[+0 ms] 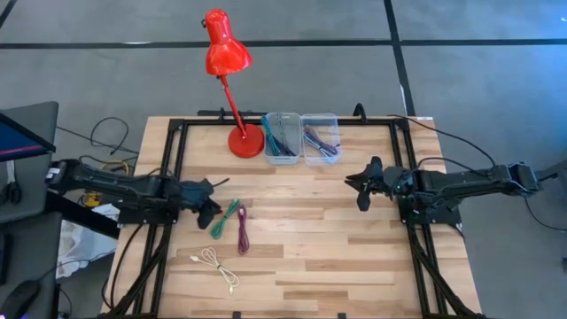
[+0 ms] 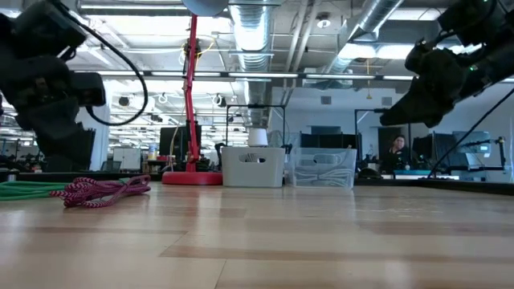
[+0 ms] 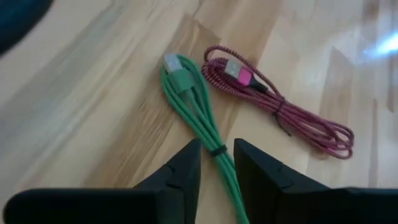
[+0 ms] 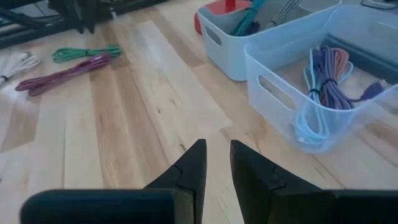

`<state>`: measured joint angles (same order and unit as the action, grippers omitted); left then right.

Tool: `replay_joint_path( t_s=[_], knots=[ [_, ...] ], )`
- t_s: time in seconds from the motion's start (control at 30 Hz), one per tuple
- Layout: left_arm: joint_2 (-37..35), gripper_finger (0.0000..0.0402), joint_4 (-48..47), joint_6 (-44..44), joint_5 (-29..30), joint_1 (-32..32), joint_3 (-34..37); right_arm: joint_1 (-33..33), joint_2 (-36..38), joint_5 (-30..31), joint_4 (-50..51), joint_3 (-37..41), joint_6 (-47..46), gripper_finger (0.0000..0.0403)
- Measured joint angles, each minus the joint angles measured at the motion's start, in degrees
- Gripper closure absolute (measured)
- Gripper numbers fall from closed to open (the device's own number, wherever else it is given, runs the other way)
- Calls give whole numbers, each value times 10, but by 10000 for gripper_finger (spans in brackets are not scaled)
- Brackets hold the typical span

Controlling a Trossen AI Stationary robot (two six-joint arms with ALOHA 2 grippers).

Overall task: Pick & Place USB Port
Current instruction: Put the green charger cable into the transparent bin

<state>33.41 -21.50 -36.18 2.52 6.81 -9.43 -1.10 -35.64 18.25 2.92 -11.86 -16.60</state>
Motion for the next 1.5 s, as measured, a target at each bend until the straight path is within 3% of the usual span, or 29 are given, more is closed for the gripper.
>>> replay_joint_path(
  t_s=[0.2, 0.37, 0.57, 0.83, 1.07, 1.27, 1.5],
  knots=[
    [107, 287, 111, -27, -12, 0, 0, 0, 0, 0, -3, 0, 0, 337],
    [178, 287, 115, -75, -26, 0, -14, 0, 0, 0, 0, 0, 0, 337],
    [211, 309, 109, -28, -9, -2, -60, 0, 0, 0, 1, 0, 0, 337],
    [211, 339, -26, -76, 5, 2, -131, 0, 0, 0, 1, 0, 0, 337],
    [232, 364, -73, -106, 9, 25, -180, 0, 0, 1, 22, 0, 0, 337],
    [294, 383, -235, -150, 15, 27, -248, 0, 0, 2, 48, 0, -13, 337],
    [368, 394, -200, -180, 22, 27, -274, 0, 0, 2, 50, 0, -14, 337]
  ],
)
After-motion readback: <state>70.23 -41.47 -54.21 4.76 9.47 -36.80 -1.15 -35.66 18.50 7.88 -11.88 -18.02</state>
